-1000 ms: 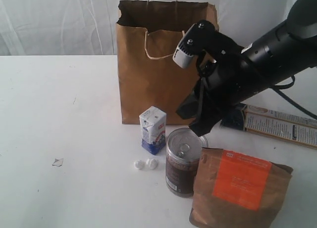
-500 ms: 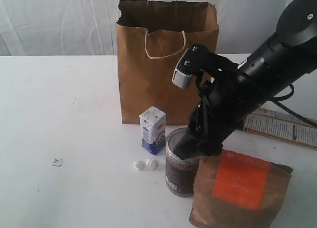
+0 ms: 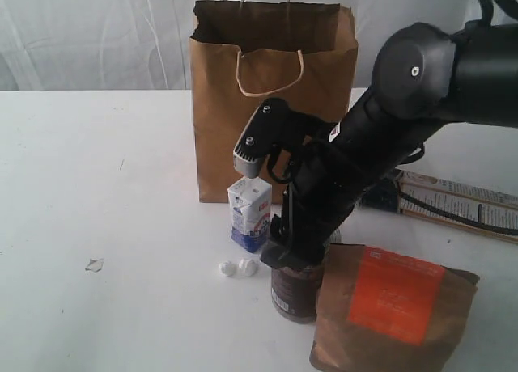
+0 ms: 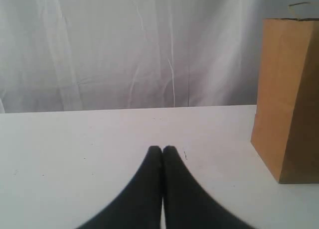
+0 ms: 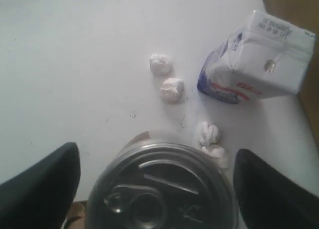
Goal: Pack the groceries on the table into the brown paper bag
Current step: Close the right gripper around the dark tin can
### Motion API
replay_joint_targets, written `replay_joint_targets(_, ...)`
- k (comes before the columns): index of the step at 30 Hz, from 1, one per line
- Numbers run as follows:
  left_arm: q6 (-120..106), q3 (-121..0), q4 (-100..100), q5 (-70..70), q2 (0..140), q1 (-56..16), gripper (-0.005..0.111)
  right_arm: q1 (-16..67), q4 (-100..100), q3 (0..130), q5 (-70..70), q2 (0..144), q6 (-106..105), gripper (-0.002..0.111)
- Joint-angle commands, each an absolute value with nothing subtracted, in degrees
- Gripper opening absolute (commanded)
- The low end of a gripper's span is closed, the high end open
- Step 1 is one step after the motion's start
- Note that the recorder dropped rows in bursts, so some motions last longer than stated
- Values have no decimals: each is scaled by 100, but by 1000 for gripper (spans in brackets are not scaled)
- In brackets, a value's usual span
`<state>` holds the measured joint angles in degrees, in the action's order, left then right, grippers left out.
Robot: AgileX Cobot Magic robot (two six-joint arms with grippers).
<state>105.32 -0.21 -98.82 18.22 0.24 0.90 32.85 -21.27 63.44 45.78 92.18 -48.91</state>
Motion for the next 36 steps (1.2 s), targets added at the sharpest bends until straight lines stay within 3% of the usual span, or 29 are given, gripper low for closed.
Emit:
replay_joint_targets(1, 10512, 0, -9995, 1856, 0, 102, 0, 3320, -1389, 6353, 4689, 9273, -4558, 77)
replay_joint_targets(11, 10512, 0, -9995, 1856, 0, 102, 0, 3331, -1051, 6353, 4646, 9558, -4472, 74)
replay_joint_targets(17, 10512, 0, -9995, 1856, 0, 102, 0, 3331, -1051, 6353, 4464, 9569, -4472, 53)
replay_joint_targets(23, 10512, 0, -9995, 1856, 0, 102, 0, 3331, -1062, 6353, 4464, 9546, -4472, 24)
replay_joint_targets(36, 10512, 0, -9995, 1856, 0, 102, 0, 3331, -1123, 6999, 5018, 8884, -4114, 9)
